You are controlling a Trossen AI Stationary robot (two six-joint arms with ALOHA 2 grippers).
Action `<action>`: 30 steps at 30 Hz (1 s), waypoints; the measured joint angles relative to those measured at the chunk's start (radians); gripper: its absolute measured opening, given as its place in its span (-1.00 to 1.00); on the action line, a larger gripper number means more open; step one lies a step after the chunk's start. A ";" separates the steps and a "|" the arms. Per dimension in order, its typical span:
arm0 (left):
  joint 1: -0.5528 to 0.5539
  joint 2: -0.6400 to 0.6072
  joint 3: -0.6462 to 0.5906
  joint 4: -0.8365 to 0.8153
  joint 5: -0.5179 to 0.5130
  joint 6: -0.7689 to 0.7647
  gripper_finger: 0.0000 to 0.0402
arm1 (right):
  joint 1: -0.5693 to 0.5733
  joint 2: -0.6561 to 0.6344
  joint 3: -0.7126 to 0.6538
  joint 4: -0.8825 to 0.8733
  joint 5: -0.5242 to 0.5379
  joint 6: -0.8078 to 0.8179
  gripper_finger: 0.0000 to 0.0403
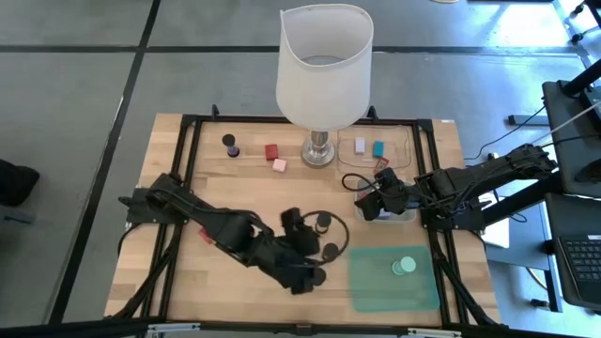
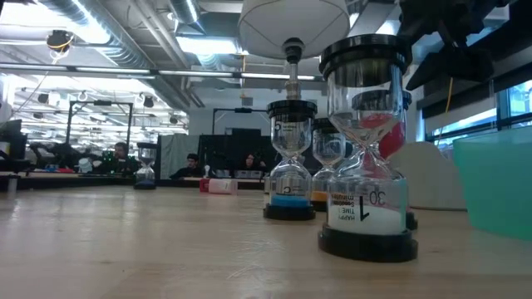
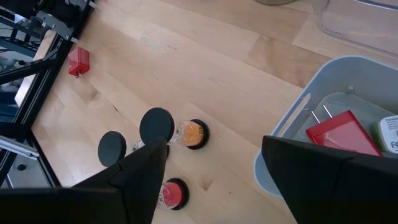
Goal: Pick & Place Office items
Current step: Move the hourglasses to the middle of the table
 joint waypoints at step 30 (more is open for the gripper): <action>0.132 -0.432 -0.610 -0.333 -0.058 -0.302 0.39 | 0.000 0.000 0.000 0.001 0.000 0.000 0.33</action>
